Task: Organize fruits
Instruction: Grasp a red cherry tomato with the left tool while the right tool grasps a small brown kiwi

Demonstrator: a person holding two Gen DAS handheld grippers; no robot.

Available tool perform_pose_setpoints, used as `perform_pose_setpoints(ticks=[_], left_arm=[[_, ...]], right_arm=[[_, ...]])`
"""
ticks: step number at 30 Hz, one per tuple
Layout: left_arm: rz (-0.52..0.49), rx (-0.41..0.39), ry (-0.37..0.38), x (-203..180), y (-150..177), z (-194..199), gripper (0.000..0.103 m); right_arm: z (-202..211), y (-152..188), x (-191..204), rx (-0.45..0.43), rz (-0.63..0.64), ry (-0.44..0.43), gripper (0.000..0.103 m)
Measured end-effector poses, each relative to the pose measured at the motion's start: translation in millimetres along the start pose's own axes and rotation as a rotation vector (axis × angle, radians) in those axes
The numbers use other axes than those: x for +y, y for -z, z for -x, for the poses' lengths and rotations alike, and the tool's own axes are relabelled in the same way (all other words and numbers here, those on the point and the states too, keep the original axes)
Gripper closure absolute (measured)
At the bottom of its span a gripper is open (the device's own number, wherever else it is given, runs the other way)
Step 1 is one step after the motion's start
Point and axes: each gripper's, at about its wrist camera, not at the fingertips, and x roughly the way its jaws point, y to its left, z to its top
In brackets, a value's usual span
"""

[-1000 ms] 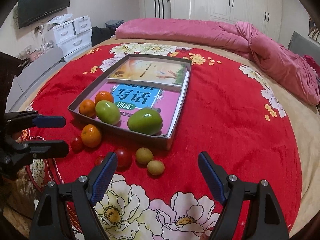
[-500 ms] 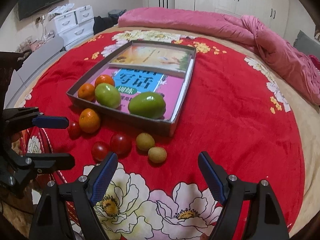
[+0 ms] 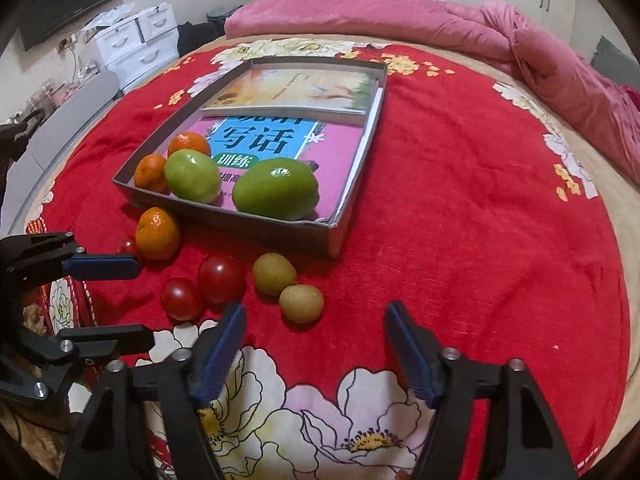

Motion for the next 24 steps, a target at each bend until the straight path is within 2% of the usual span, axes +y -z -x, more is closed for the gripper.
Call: perform_pose_setpoints(ticks=[8,13,19,24], left_arm=[[-0.011,0.026,-0.003,-1,-1,-11,0.054],[-0.010,0.031,-0.014,0,-5,-17,0.057],[-0.012,0.044,-0.018,1,-7,-25,0.063],[-0.023,0.053,-0.033,-1,-7,-32,0.064]], right_arm=[[-11,-2,6,0.016,0.065,-0.022,0.061],[-16,-4,11,0.020,0.116,-0.030,0.078],[-13,-4,11,0.012,0.110,-0.060,0.078],[-8,-4,11,0.003,0.099,-0.072,0.078]])
